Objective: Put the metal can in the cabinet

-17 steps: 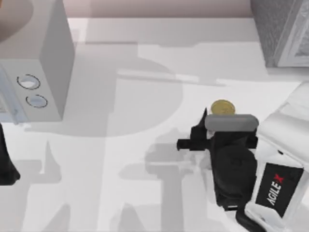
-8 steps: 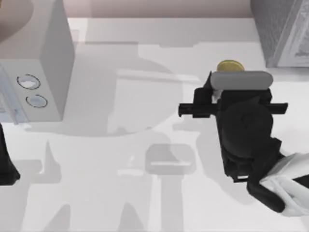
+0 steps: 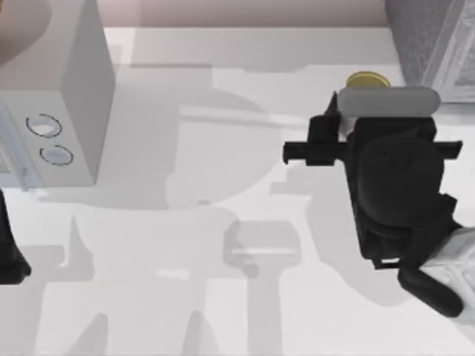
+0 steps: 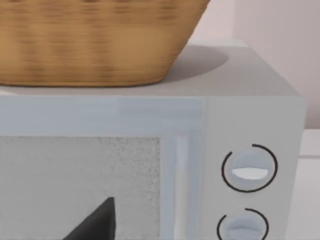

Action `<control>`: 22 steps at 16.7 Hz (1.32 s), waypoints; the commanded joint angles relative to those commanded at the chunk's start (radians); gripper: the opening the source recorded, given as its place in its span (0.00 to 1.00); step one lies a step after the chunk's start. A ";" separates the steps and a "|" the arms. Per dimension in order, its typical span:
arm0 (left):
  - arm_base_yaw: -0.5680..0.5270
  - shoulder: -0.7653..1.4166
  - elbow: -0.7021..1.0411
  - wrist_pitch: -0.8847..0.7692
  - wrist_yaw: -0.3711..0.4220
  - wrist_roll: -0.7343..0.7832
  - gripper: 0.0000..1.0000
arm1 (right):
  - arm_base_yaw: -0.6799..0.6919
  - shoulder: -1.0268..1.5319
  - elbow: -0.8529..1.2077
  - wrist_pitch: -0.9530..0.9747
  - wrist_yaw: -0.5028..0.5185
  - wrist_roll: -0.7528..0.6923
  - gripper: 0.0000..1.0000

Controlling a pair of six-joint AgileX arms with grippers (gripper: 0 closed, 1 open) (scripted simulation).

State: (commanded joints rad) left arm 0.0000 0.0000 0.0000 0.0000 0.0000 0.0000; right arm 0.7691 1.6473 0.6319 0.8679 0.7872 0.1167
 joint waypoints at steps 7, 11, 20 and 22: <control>0.000 0.000 0.000 0.000 0.000 0.000 1.00 | -0.070 -0.148 -0.048 -0.071 -0.072 -0.003 0.00; 0.000 0.000 0.000 0.000 0.000 0.000 1.00 | -0.193 -0.408 -0.139 -0.207 -0.190 -0.020 0.00; 0.000 0.000 0.000 0.000 0.000 0.000 1.00 | -0.552 -1.173 -0.434 -0.614 -0.550 -0.076 0.00; 0.000 0.000 0.000 0.000 0.000 0.000 1.00 | -0.624 -1.331 -0.497 -0.697 -0.627 -0.088 0.00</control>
State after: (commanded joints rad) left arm 0.0000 0.0000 0.0000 0.0000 0.0000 0.0000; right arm 0.1454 0.3160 0.1351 0.1709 0.1606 0.0291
